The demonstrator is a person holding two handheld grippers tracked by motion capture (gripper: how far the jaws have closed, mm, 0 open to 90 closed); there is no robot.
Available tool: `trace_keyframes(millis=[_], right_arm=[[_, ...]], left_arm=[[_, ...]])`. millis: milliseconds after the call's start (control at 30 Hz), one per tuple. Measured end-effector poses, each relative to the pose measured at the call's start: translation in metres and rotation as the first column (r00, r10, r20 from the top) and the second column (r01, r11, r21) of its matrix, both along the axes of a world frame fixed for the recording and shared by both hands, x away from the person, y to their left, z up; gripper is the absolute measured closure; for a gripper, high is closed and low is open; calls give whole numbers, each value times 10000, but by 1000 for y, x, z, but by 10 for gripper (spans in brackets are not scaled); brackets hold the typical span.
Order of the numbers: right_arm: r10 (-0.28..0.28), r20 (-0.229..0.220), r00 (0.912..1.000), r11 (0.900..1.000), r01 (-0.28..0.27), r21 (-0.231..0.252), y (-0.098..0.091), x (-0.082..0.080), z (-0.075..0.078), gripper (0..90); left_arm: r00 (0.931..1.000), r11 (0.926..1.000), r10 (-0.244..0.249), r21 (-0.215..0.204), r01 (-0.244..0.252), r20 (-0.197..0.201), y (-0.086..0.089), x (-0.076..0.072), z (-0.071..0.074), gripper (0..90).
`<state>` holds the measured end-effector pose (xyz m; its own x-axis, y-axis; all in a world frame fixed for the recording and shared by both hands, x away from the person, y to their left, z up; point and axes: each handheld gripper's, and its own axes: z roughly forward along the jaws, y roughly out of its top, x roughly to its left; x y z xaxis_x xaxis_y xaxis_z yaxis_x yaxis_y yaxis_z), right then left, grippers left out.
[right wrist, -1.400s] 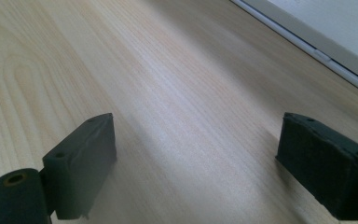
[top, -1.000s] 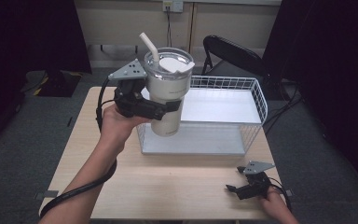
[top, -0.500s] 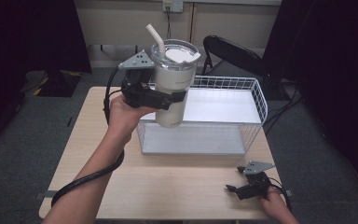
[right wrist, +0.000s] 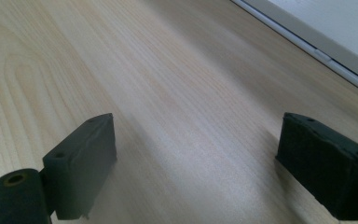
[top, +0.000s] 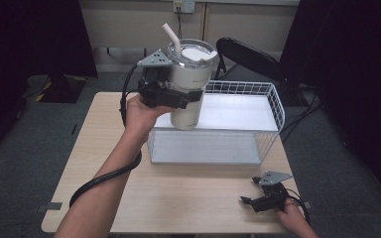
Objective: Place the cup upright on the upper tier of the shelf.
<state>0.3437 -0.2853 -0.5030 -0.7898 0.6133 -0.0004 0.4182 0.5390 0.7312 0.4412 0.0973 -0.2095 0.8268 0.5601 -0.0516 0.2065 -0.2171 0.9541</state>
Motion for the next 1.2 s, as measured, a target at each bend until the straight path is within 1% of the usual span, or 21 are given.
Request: trace_keyframes(millis=[133,233,433,533,633,767,967,1167,1200], right_arm=[[1,-1,10000,10000,-1,1,0,0,0,109],[11,6,10000,10000,-11,2,0,0,0,109],[29,3,10000,10000,-29,-11,0,0,0,109],[36,2,10000,10000,-36,-11,0,0,0,109],[39,4,10000,10000,-39,-13,0,0,0,109],[38,1,10000,10000,-38,-10,0,0,0,109],[56,-4,10000,10000,-56,-9,-1,0,0,109],[69,-10,10000,10000,-69,-3,-1,0,0,109],[72,-9,10000,10000,-72,-5,-1,0,0,109]], left_arm=[[9999,9999,135,27,-135,46,-1,6,-1,97],[9997,9997,231,62,-231,-19,-2,10,-2,97],[9989,9988,463,155,-463,46,-2,18,-5,97],[9982,9982,592,109,-592,18,-2,21,-7,97],[9975,9975,701,120,-702,71,-2,24,-10,97],[9956,9956,921,174,-923,148,-3,29,-12,97],[9934,9931,1139,259,-1142,115,-3,36,-17,97],[9889,9888,1471,229,-1475,198,-4,41,-22,97],[9880,9878,1538,225,-1542,166,-5,42,-23,97]])
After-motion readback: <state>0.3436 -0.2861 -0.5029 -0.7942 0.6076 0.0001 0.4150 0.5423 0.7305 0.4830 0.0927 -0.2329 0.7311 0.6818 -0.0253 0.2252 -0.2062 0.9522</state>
